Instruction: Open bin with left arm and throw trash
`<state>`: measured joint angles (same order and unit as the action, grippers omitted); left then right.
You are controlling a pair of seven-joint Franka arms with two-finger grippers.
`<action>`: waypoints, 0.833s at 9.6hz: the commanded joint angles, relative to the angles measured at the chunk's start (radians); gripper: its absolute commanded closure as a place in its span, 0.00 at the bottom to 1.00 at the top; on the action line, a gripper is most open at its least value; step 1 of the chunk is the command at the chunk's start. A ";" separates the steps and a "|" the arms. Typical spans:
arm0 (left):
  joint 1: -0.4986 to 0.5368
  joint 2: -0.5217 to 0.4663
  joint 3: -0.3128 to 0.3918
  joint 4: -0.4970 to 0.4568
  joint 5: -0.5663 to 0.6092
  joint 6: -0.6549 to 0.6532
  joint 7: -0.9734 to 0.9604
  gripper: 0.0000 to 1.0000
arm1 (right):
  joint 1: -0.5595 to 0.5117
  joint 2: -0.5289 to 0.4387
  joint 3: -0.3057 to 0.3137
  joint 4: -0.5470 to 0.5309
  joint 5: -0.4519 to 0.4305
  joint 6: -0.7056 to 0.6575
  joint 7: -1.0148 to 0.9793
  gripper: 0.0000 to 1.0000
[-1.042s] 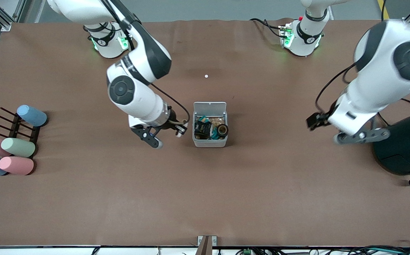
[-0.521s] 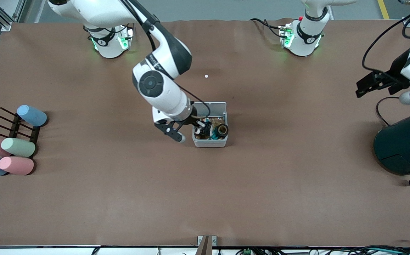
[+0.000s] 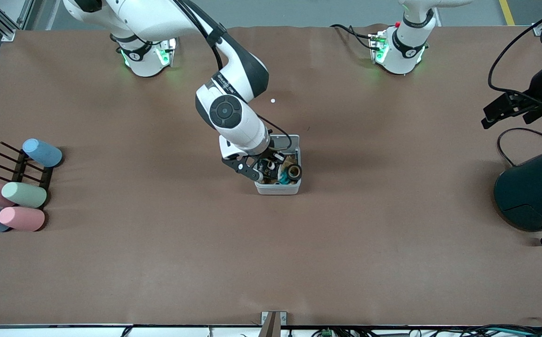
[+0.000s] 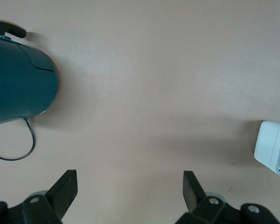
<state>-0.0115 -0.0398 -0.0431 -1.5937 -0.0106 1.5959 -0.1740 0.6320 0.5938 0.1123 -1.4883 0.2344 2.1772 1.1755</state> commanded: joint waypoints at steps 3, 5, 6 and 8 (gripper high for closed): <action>0.007 0.046 -0.001 0.077 0.031 -0.056 0.004 0.00 | -0.017 -0.005 -0.008 -0.003 -0.010 -0.008 0.012 0.26; 0.007 0.054 0.003 0.080 0.030 -0.054 0.010 0.00 | -0.017 -0.006 -0.008 0.000 -0.010 -0.014 0.012 0.19; 0.002 0.054 0.003 0.080 0.029 -0.056 0.010 0.00 | -0.018 -0.012 -0.010 0.002 -0.010 -0.019 0.012 0.19; 0.001 0.054 0.000 0.080 0.031 -0.056 0.010 0.00 | -0.060 -0.041 -0.008 0.014 -0.009 -0.097 0.009 0.19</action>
<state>-0.0049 0.0040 -0.0437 -1.5448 0.0018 1.5656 -0.1739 0.6091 0.5887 0.0951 -1.4766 0.2344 2.1357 1.1754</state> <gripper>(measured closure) 0.000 0.185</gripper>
